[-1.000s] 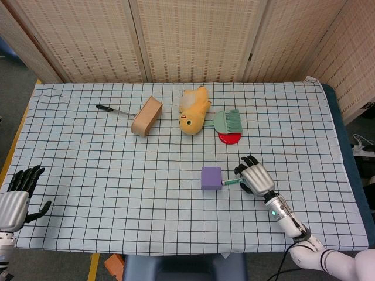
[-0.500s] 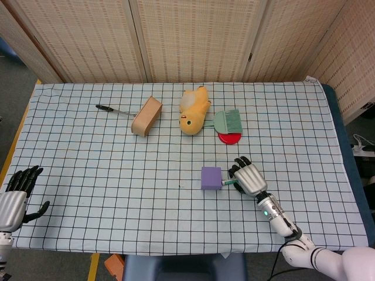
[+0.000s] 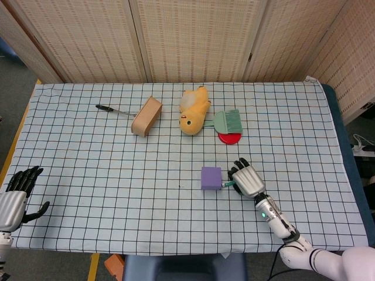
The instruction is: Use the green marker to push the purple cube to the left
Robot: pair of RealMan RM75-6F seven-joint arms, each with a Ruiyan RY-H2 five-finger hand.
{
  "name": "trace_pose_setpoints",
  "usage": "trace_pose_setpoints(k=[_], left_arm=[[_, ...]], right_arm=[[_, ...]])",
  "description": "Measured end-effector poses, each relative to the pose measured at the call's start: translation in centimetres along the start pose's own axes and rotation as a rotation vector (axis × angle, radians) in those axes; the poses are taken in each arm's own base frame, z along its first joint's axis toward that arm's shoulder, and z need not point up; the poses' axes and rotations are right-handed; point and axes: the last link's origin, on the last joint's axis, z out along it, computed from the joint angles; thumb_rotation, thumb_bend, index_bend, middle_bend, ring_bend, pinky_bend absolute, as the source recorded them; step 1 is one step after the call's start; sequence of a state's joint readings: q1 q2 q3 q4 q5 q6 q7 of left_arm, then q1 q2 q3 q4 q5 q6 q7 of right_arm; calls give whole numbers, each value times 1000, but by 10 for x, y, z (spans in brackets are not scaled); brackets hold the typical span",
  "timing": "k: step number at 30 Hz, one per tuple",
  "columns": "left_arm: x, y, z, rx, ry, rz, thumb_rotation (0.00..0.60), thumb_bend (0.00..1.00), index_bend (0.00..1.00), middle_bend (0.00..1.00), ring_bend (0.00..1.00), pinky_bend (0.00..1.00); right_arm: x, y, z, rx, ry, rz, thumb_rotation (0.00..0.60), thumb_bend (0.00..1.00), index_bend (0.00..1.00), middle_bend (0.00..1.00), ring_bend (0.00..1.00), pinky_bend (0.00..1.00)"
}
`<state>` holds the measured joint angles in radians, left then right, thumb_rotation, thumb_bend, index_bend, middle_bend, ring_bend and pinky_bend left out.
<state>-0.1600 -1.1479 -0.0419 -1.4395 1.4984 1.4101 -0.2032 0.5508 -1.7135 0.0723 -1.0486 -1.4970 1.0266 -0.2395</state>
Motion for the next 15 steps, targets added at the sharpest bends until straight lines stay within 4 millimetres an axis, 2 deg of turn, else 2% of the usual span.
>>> trace_pose_setpoints(k=[9, 15], left_arm=[[1, -1, 0, 4, -13, -12, 600, 339, 0, 0, 0, 36], [0, -2, 0, 7, -28, -25, 600, 340, 0, 0, 0, 37]], right_arm=[[-1, -3, -3, -5, -17, -26, 600, 295, 504, 443, 194, 162], [1, -5, -6, -1, -16, -43, 600, 307, 523, 493, 238, 182]])
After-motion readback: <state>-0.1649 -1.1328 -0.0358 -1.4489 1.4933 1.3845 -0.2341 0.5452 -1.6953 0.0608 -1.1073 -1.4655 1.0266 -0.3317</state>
